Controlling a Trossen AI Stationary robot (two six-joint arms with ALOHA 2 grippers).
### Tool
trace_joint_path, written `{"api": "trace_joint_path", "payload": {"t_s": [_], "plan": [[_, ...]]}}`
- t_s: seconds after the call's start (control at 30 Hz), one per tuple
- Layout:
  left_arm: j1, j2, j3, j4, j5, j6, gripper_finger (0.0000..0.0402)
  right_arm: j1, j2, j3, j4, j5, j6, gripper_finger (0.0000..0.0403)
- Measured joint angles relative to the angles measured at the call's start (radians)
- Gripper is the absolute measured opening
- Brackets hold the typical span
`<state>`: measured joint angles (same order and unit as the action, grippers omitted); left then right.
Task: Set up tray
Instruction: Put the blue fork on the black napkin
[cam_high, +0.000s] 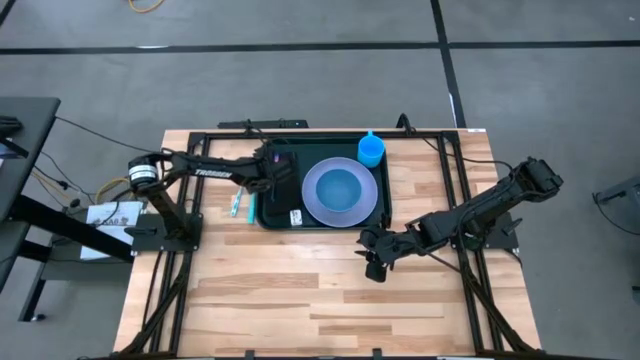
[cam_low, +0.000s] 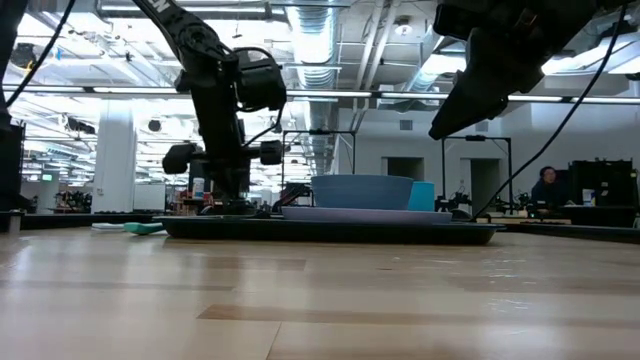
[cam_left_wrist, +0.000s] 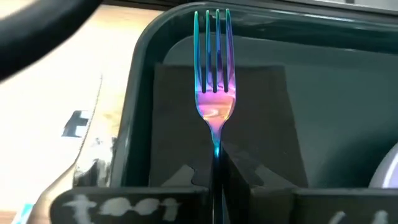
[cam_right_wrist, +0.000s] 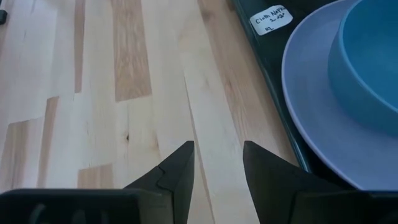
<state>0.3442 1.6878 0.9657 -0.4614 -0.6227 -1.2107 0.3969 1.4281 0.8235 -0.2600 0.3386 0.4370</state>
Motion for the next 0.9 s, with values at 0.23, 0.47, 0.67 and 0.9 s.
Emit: {"api": "trace_joint_path", "payload": {"t_s": [0.23,0.47,0.67,0.9], "plan": [[0.006,0.000,0.000,0.000,0.014,0.004,0.0000,0.000,0.000,0.000,0.002,0.001,0.000,0.0129],[0.005,0.056,0.000,0.014,0.031,0.003,0.0000,0.000,0.000,0.000,0.002,0.001,0.000,0.0129],[0.004,0.098,0.000,0.011,0.039,0.004,0.0000,0.000,0.000,0.000,0.003,0.001,0.000,0.0129],[0.005,0.115,0.000,0.011,0.040,0.003,0.0002,0.000,0.000,0.000,-0.001,0.001,0.000,0.0129]]}}
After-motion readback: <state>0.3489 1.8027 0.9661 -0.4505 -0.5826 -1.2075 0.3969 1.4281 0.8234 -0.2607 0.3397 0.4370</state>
